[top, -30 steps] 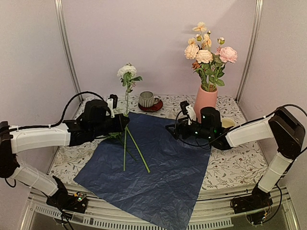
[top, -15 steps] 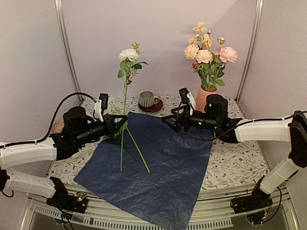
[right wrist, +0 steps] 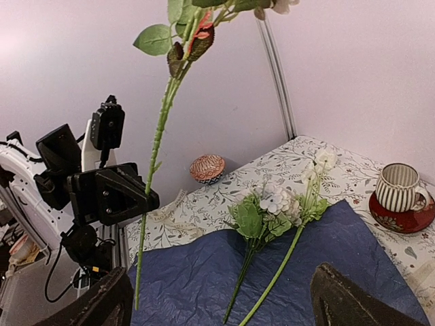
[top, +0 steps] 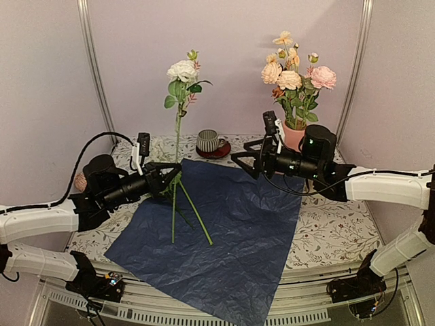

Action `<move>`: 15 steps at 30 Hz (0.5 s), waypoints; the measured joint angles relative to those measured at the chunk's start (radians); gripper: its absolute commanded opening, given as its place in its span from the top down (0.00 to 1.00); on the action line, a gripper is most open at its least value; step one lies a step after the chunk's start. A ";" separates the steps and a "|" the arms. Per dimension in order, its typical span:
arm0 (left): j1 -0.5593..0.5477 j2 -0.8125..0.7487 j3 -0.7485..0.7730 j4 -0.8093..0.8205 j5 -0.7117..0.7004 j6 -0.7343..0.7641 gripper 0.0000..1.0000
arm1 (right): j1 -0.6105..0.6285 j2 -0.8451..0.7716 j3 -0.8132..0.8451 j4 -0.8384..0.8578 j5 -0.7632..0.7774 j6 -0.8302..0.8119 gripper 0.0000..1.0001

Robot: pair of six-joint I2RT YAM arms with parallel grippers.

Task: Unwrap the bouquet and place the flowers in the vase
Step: Pass from the left arm to the right

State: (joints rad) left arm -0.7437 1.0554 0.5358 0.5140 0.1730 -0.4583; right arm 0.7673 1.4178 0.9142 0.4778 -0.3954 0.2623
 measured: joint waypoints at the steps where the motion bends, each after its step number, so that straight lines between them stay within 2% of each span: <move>1: -0.001 0.000 -0.004 0.006 0.005 0.000 1.00 | 0.000 -0.001 0.000 0.002 -0.013 -0.001 0.11; 15: -0.020 0.043 -0.015 0.115 0.056 -0.002 1.00 | 0.045 0.058 0.036 0.021 -0.165 0.009 0.17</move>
State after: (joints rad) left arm -0.7635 1.0981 0.5205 0.6289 0.2295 -0.4599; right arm 0.8127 1.4761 0.9501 0.4988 -0.5606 0.2710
